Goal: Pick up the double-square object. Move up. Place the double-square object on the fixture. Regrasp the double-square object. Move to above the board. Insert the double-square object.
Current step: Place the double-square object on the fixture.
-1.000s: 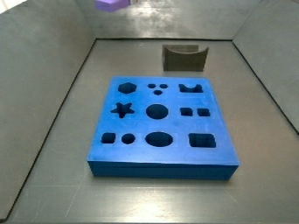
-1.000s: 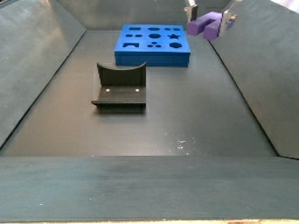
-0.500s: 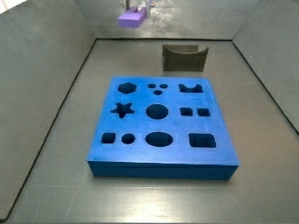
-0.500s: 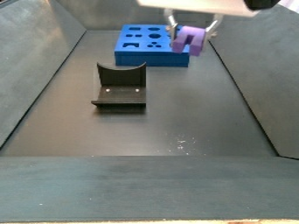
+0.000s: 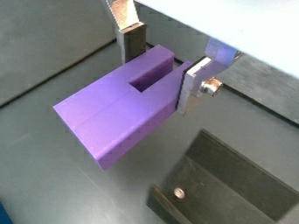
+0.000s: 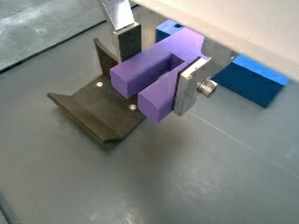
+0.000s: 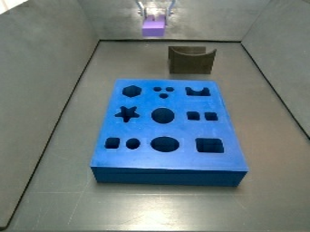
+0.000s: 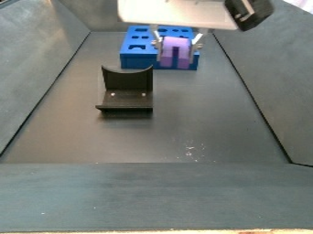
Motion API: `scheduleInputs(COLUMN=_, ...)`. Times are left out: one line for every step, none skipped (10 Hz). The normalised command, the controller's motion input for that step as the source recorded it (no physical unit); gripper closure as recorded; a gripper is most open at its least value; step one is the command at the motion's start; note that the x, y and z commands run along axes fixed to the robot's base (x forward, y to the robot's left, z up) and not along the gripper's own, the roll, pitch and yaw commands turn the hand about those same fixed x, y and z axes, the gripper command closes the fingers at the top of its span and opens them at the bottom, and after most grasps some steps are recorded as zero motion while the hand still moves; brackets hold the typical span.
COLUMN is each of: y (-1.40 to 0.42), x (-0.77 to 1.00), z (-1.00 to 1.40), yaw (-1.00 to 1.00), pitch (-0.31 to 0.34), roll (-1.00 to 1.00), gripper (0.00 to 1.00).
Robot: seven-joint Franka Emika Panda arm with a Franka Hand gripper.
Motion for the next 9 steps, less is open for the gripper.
scheduleInputs(y=-0.01, x=1.00, z=-0.18, yaw=0.10, pitch=0.004, roll=-0.10, gripper=1.00)
scheduleInputs(y=-0.01, x=1.00, z=-0.16, yaw=0.07, pitch=0.011, roll=-0.08, gripper=1.00)
scheduleInputs(y=-0.01, x=1.00, z=-0.15, yaw=0.05, pitch=0.018, roll=-0.07, gripper=1.00)
scheduleInputs(y=0.13, x=1.00, z=0.85, yaw=0.16, pitch=0.158, roll=-1.00, gripper=1.00)
scheduleInputs(y=0.15, x=1.00, z=0.98, yaw=0.14, pitch=0.179, roll=-1.00, gripper=1.00)
scheduleInputs(y=0.15, x=0.93, z=0.88, yaw=0.11, pitch=0.194, roll=-1.00, gripper=1.00)
scheduleInputs(y=0.11, x=0.79, z=0.68, yaw=0.09, pitch=0.202, roll=-1.00, gripper=1.00)
scheduleInputs(y=0.07, x=0.61, z=0.38, yaw=0.06, pitch=0.217, roll=-1.00, gripper=1.00)
scheduleInputs(y=0.06, x=0.49, z=0.15, yaw=0.04, pitch=0.234, roll=-1.00, gripper=1.00)
